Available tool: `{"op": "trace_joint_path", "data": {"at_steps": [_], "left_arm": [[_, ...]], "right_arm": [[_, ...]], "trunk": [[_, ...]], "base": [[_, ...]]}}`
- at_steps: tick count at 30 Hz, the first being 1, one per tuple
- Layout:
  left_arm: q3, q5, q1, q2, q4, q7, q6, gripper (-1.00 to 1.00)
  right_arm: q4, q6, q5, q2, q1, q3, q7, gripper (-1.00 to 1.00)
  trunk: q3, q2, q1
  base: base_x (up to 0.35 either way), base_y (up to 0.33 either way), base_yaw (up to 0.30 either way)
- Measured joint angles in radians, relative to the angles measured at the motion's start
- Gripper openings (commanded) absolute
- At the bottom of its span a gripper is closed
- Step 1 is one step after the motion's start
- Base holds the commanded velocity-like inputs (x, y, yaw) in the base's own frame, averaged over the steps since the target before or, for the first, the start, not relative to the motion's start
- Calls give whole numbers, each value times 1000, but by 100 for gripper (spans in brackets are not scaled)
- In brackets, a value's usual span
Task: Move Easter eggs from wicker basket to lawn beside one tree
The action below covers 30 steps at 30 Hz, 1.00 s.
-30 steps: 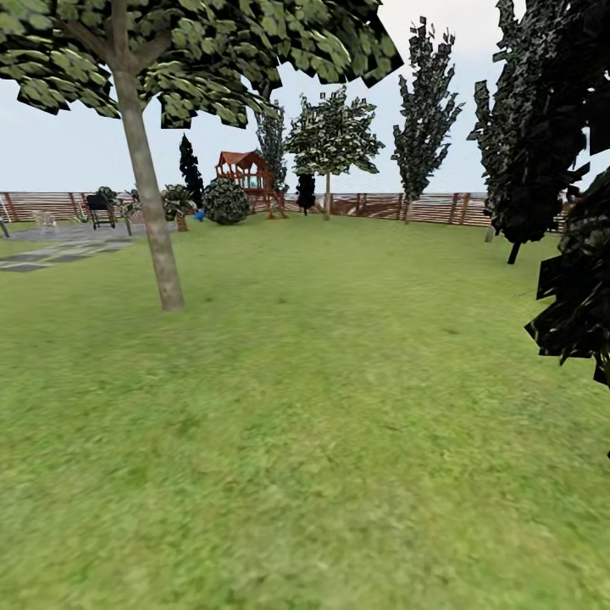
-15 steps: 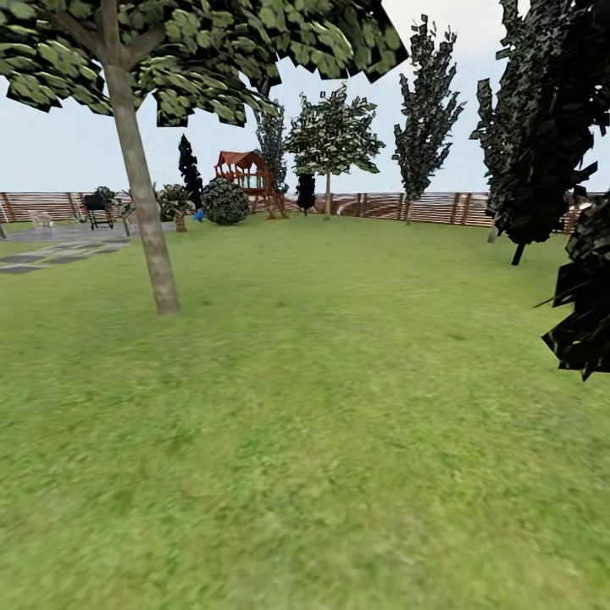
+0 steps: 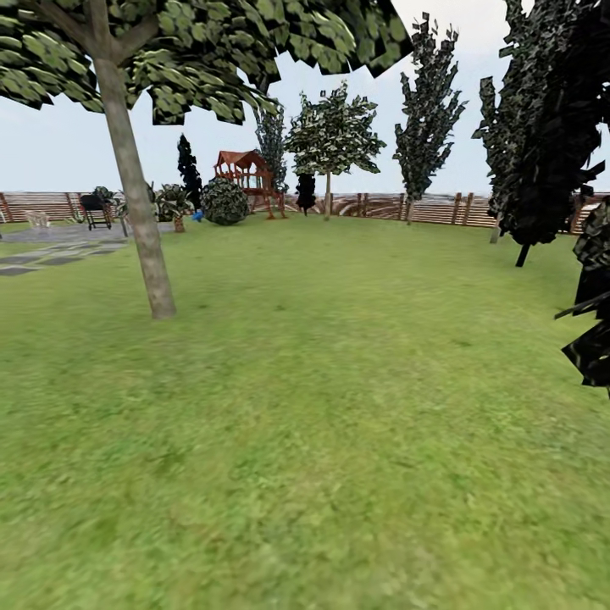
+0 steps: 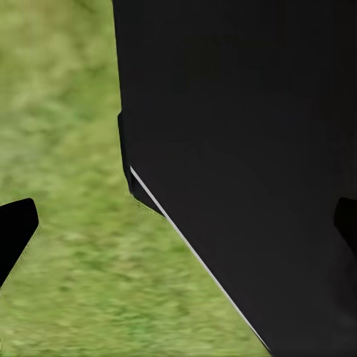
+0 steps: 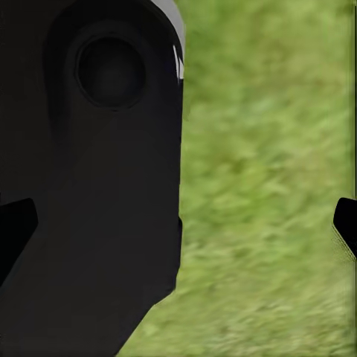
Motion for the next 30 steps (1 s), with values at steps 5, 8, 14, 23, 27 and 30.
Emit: {"op": "trace_joint_path", "data": {"at_steps": [5, 8, 14, 23, 27, 30], "left_arm": [[0, 0, 0, 0, 1, 0, 0, 100], [0, 0, 0, 0, 0, 0, 0, 100], [0, 0, 0, 0, 1, 0, 0, 100], [0, 0, 0, 0, 0, 0, 0, 100], [0, 0, 0, 0, 1, 0, 0, 100], [0, -1, 0, 0, 0, 0, 0, 100]], "right_arm": [[0, 0, 0, 0, 0, 0, 0, 100], [0, 0, 0, 0, 0, 0, 0, 100], [0, 0, 0, 0, 0, 0, 0, 100], [0, 0, 0, 0, 0, 0, 0, 100], [0, 0, 0, 1, 0, 0, 0, 100], [0, 1, 0, 1, 0, 0, 0, 100]], "trunk": [[0, 0, 0], [0, 0, 0], [0, 0, 0], [0, 0, 0], [0, 0, 0], [0, 0, 0]], "base": [[335, 0, 0], [335, 0, 0], [335, 0, 0], [335, 0, -3], [335, 0, 0], [335, 0, 0]]}}
